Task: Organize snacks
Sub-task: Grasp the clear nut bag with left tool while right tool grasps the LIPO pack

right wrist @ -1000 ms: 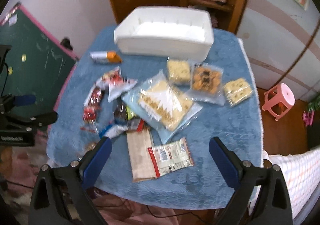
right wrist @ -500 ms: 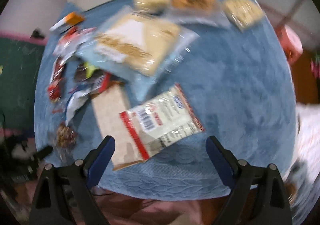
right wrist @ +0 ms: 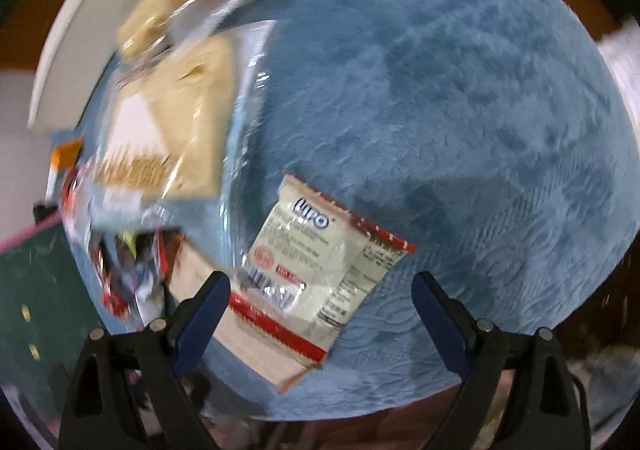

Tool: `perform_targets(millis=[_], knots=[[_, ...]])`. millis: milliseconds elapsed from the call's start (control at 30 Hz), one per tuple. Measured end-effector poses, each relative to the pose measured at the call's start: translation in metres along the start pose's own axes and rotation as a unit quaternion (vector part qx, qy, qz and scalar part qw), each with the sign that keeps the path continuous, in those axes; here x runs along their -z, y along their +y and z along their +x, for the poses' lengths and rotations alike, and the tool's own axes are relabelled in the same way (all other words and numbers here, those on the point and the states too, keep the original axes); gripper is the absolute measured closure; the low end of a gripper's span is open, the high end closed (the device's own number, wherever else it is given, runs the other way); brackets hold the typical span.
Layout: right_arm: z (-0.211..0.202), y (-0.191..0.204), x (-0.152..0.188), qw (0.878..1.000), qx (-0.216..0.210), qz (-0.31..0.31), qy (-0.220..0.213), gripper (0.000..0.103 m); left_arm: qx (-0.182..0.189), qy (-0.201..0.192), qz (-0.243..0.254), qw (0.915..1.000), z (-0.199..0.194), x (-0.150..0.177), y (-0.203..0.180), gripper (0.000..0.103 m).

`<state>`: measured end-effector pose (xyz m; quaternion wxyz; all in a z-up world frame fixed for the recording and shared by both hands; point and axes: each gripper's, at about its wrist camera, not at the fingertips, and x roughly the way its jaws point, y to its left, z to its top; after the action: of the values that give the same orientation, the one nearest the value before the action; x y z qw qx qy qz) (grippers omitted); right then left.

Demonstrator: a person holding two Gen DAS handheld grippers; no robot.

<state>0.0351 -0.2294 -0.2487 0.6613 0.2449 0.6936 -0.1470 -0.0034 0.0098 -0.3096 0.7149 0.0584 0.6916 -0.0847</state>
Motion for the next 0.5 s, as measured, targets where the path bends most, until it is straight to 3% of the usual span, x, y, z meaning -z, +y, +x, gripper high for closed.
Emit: perform_targets(millis=[167,333,433,467,500], knots=[[0.014,0.014,-0.010,0.998,0.049,0.038,-0.004,0.006,0.003,0.001,0.007,1.0000,0.012,-0.006,-0.018,0.009],[0.026,0.053,-0.006,0.993,0.120,0.008,-0.019,0.007,0.008,0.002,0.013,0.9999,0.022,-0.011,-0.023,0.014],[0.027,0.059,0.000,0.991,0.128,-0.002,-0.031,0.014,0.017,-0.002,0.022,0.9996,0.021,-0.005,-0.029,0.024],[0.026,0.060,0.005,0.991,0.130,-0.003,-0.032,0.017,0.041,-0.007,0.022,0.9989,0.021,-0.004,-0.032,0.030],[0.025,0.060,0.011,0.991,0.130,-0.003,-0.034,0.023,0.040,-0.007,0.026,0.9988,0.018,-0.001,-0.034,0.038]])
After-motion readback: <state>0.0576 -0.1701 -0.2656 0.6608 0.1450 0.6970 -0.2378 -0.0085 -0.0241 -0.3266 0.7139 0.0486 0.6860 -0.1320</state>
